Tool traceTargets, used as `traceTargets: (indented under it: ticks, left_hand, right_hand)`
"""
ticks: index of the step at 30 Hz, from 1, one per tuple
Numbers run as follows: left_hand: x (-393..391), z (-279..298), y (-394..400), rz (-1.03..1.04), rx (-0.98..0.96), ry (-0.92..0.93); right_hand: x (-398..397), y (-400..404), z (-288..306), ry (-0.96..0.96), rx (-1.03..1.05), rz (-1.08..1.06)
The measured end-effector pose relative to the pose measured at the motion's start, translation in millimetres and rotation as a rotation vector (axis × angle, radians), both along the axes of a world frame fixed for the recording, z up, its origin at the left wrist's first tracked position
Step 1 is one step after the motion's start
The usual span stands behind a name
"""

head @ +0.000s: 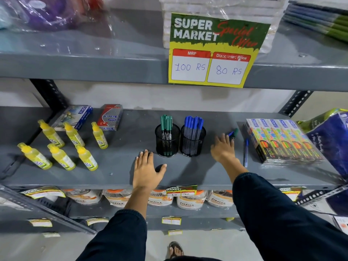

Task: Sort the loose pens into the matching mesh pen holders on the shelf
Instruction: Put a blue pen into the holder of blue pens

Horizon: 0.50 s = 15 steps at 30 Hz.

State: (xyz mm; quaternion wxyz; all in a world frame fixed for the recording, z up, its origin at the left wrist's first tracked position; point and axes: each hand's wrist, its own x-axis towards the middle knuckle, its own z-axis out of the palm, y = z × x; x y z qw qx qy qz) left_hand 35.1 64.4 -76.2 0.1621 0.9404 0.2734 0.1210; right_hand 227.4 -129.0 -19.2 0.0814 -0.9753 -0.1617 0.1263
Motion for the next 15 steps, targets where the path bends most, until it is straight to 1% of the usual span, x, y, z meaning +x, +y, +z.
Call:
traceTargets:
  ticks: [1, 3, 5, 7, 8, 10, 12, 15]
  left_hand:
    - [0, 0, 0, 0.0, 0.004, 0.003]
    - [0, 0, 0, -0.001, 0.008, 0.003]
    - [-1, 0, 0, 0.0, 0.008, 0.001]
    - [-1, 0, -1, 0.0, 0.01, 0.003]
    - [-1, 0, 0, 0.001, 0.011, 0.005]
    - [0, 0, 0, 0.001, 0.01, 0.009]
    - [0, 0, -1, 0.003, 0.008, 0.009]
    - [0, 0, -1, 0.005, 0.012, 0.006]
  right_hand:
    - [-3, -2, -4, 0.008, -0.024, 0.024]
    - [-12, -4, -9, -0.032, 0.029, 0.044]
    - [-25, -7, -11, -0.191, 0.132, 0.057]
    - [-39, -8, -10, -0.359, 0.16, 0.09]
    - [-45, -8, -9, -0.398, 0.176, 0.107]
    - [-53, -7, -9, -0.399, 0.22, 0.136]
    - [-55, -6, -7, -0.364, 0.265, 0.113]
    - [-54, -3, -4, -0.24, 0.302, -0.061]
